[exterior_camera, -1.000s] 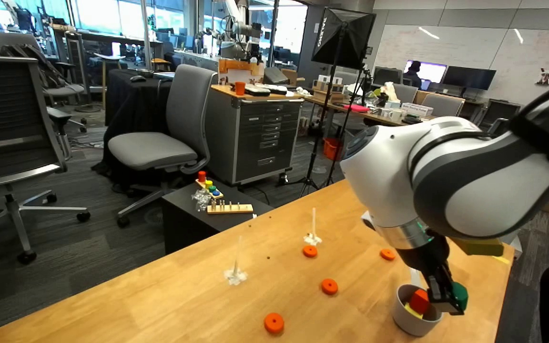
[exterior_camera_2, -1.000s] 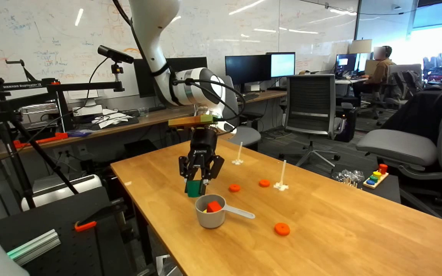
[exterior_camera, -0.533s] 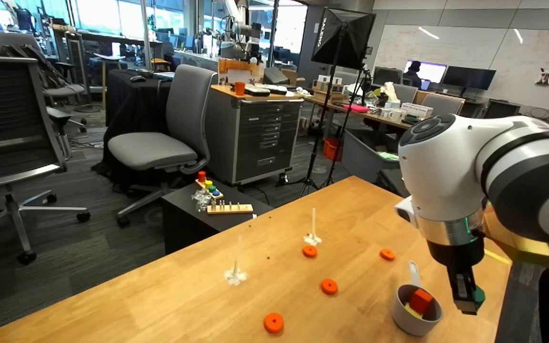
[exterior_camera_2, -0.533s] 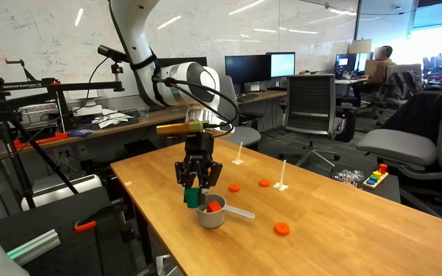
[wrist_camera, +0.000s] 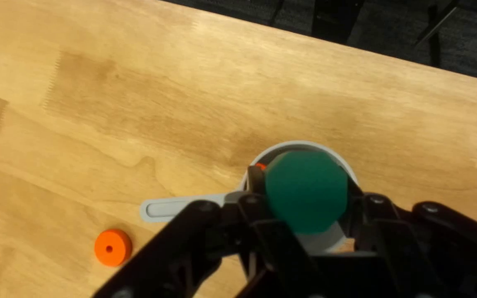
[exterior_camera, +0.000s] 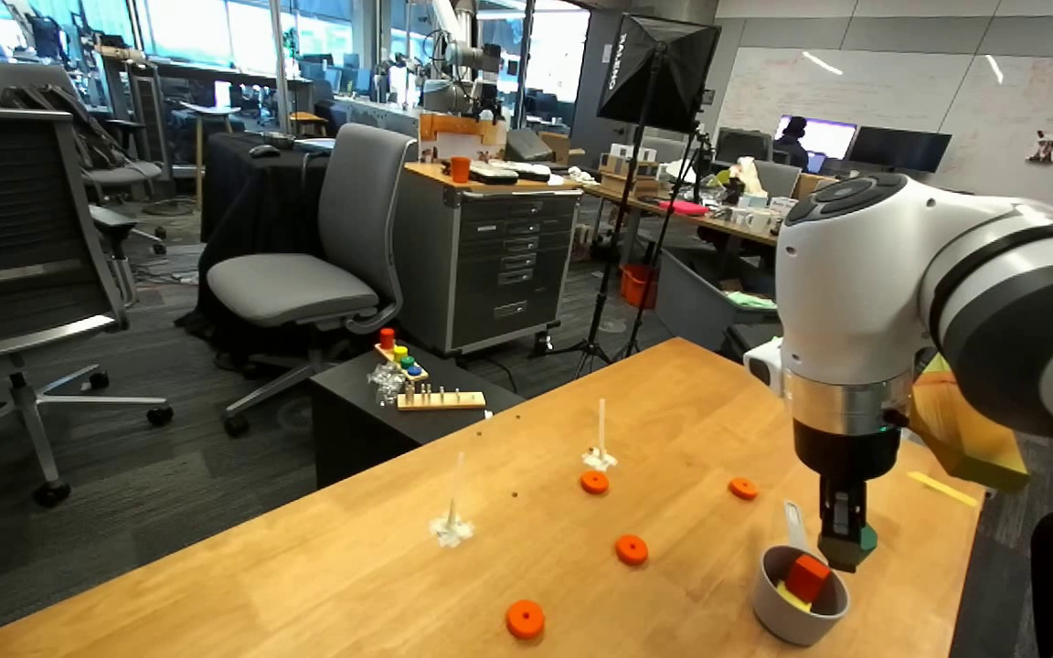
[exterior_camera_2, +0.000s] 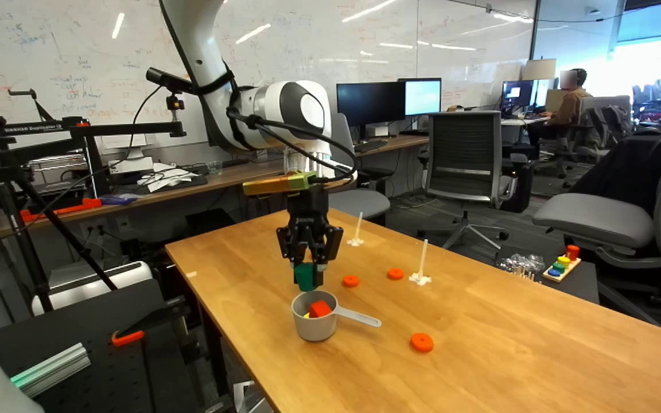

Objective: Put the yellow block, orange block and green block inside the measuring cup

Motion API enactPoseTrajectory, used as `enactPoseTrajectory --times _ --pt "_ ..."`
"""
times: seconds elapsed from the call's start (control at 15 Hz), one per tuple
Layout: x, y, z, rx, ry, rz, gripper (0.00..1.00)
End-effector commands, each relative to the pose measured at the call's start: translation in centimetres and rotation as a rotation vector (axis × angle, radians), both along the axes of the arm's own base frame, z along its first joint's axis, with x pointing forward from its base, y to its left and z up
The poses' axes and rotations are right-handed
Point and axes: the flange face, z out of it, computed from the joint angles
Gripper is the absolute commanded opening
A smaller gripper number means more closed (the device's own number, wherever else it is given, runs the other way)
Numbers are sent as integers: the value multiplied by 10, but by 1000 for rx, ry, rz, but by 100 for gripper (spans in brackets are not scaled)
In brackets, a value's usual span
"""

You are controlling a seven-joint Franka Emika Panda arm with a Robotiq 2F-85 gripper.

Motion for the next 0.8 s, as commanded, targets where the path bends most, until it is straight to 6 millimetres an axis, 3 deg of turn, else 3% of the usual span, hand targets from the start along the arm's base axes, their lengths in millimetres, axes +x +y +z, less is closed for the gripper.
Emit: enactPoseTrajectory --times 0.0,0.07,0.13,0.2,0.47,0.73 --pt "1 1 6 -4 -35 0 17" --pt "1 1 5 -4 -35 3 17" --pt "1 1 5 -6 -29 -1 52" --pt "1 0 4 -6 -27 -2 68" --pt "-1 0 3 -3 -22 1 97" --pt "-3 -1 -1 -4 -8 -1 100"
